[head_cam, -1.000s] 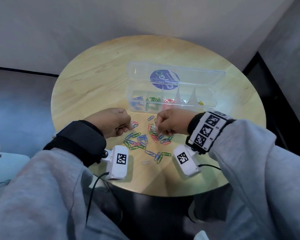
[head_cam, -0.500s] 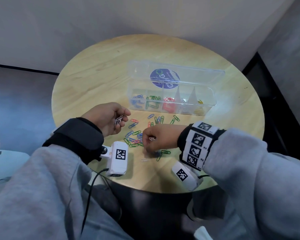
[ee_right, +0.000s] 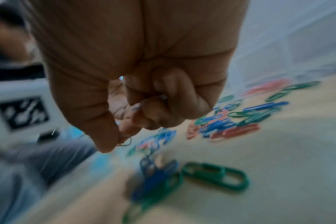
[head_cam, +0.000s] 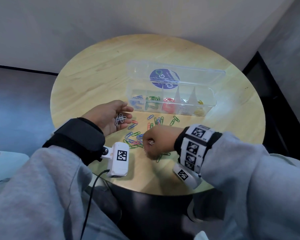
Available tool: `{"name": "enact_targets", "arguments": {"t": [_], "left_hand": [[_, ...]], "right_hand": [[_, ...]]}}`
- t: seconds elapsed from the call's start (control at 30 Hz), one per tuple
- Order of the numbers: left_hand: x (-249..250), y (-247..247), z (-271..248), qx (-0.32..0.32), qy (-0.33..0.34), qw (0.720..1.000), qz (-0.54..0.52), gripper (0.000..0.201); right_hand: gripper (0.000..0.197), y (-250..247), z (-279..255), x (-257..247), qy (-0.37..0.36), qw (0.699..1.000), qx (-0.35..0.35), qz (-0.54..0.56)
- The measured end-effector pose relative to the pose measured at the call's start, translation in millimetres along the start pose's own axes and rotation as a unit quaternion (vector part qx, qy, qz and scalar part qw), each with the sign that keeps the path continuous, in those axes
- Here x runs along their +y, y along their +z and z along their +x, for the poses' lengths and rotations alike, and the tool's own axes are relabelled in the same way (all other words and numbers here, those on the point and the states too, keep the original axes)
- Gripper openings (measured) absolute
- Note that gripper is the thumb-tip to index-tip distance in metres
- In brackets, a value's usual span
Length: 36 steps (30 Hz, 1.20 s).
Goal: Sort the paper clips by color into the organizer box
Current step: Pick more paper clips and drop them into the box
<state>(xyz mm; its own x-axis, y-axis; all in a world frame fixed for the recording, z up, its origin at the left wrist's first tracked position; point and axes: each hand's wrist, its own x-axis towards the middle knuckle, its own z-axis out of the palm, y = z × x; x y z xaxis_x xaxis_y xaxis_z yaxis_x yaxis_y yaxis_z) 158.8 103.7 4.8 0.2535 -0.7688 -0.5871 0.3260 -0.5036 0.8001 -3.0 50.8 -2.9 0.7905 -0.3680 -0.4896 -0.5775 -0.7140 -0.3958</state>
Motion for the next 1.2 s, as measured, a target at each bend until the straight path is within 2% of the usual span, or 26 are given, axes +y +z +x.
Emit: {"name": "enact_targets", "arguments": {"t": [0.07, 0.2, 0.3, 0.4, 0.53, 0.63, 0.8, 0.93, 1.03, 1.13, 1.2], "left_hand": [[1, 3, 1, -0.007, 0.006, 1.000, -0.016, 0.029], [8, 16, 2, -0.023, 0.021, 0.997, -0.072, 0.024], [15, 31, 1, -0.044, 0.035, 0.992, -0.110, 0.027], [23, 49, 2, -0.060, 0.043, 0.990, -0.123, 0.031], [39, 73, 7, -0.067, 0.056, 0.990, -0.115, 0.032], [52, 95, 15, -0.073, 0.072, 0.991, -0.086, 0.033], [63, 135, 32, -0.106, 0.067, 0.992, -0.028, 0.035], [67, 156, 44, -0.097, 0.070, 0.993, 0.000, 0.034], [69, 168, 48, -0.089, 0.078, 0.993, 0.020, 0.034], [67, 175, 48, -0.104, 0.067, 0.991, 0.043, 0.039], [66, 175, 47, -0.101, 0.072, 0.991, 0.055, 0.041]], "right_hand": [[0.017, -10, -7, 16, 0.027, 0.990, 0.043, 0.134], [0.025, -29, -27, 52, 0.076, 0.916, 0.107, 0.379], [0.025, -40, -38, 74, 0.092, 0.826, 0.164, 0.531], [0.024, -51, -44, 91, 0.104, 0.741, 0.206, 0.630], [0.023, -65, -49, 103, 0.072, 0.637, 0.215, 0.737], [0.023, -77, -50, 111, 0.069, 0.582, 0.221, 0.779], [0.022, -86, -45, 124, 0.080, 0.555, 0.219, 0.798], [0.024, -89, -42, 127, 0.048, 0.529, 0.203, 0.823], [0.029, -89, -39, 128, 0.049, 0.543, 0.202, 0.814], [0.025, -88, -39, 126, 0.045, 0.557, 0.197, 0.806], [0.031, -86, -41, 125, 0.046, 0.579, 0.206, 0.788]]}}
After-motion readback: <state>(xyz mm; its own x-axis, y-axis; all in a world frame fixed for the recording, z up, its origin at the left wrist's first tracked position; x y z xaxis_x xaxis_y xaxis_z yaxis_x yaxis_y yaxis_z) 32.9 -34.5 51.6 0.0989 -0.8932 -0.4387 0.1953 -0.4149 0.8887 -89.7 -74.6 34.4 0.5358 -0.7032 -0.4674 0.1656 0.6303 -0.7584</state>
